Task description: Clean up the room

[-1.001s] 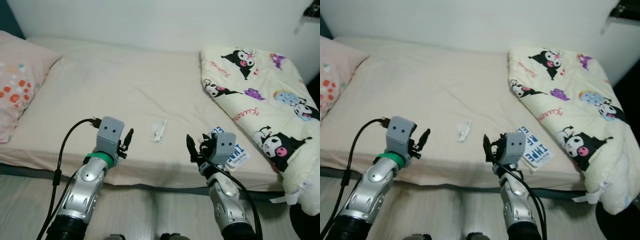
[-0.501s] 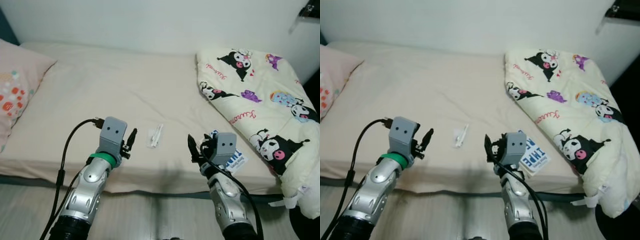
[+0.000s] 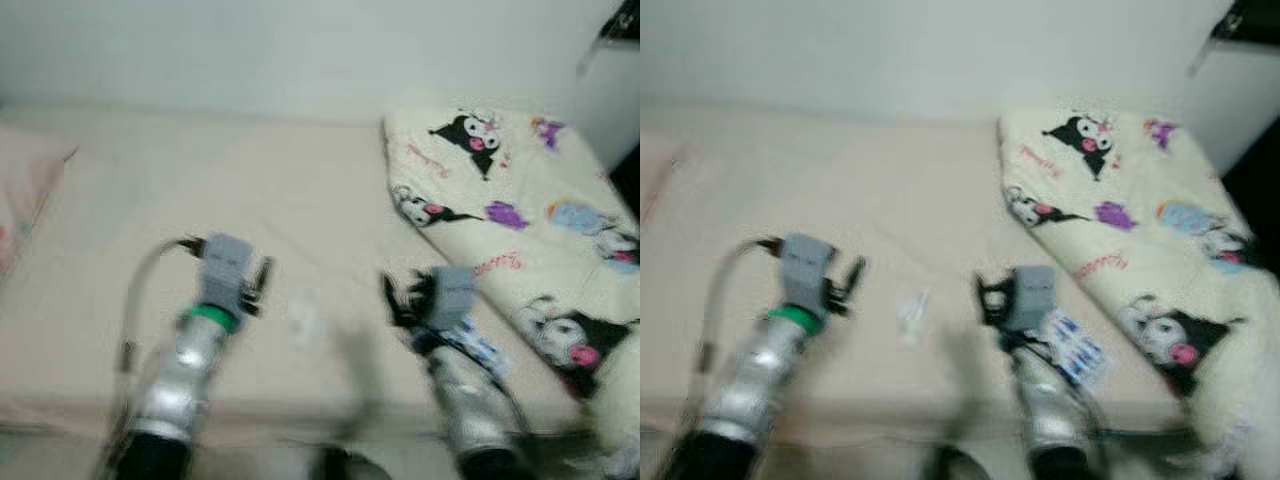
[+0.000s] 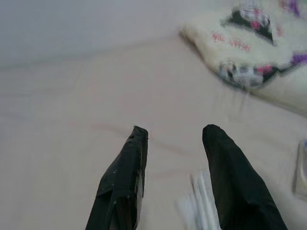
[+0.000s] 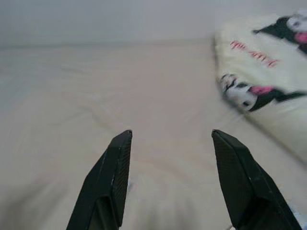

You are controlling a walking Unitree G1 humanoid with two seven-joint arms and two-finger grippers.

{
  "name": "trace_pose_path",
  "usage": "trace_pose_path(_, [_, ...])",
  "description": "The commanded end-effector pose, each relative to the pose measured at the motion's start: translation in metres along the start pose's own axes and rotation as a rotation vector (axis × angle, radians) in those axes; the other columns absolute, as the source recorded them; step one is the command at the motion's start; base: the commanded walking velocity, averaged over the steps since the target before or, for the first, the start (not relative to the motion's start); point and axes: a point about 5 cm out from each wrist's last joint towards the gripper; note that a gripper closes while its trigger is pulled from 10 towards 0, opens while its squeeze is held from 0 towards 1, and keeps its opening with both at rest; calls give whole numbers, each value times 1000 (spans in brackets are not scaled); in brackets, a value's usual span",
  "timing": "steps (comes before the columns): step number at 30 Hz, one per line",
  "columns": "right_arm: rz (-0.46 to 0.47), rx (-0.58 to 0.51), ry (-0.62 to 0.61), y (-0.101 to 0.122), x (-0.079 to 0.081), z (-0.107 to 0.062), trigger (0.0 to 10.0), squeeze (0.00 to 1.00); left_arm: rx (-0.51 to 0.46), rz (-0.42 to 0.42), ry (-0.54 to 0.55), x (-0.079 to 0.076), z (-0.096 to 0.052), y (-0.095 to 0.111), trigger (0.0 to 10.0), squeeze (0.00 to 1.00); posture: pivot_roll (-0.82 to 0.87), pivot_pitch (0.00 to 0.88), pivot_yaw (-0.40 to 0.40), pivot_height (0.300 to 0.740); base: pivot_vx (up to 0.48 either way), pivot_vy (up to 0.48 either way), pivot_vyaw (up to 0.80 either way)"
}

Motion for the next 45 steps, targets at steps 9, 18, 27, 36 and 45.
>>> trace_pose_path(9, [20, 23, 17, -8, 8, -1, 10000, 0, 57, 8, 19, 6, -10, -17, 10000, 0, 7, 27, 26, 740, 0, 0, 0])
trace_pose_path(18, [22, 32, -1, -9, 8, -1, 10000, 0, 62, 9, 13, 5, -10, -18, 10000, 0, 6, 26, 30, 736, 0, 0, 0])
trace_pose_path(27, [36, 36, -10, -11, 8, -2, 10000, 0, 69, 12, 1, 3, -10, -20, 10000, 0, 7, 36, 33, 696, 0, 0, 0])
trace_pose_path(36, [38, 41, -7, -12, 8, -3, 10000, 0, 75, 10, 0, 2, -11, -21, 10000, 0, 8, 40, 32, 666, 0, 0, 0])
trace_pose_path(45, [42, 43, -11, -13, 8, -4, 10000, 0, 72, 8, -1, 1, -10, -20, 10000, 0, 7, 46, 35, 641, 0, 0, 0])
Point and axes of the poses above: a point about 5 cm out from each wrist's last joint towards the gripper, its own z axis pointing out of the wrist towards the gripper, its own y axis along the axis of the wrist's last joint, x = y × z, and after that the axes turned 8 degrees about z, right-handed
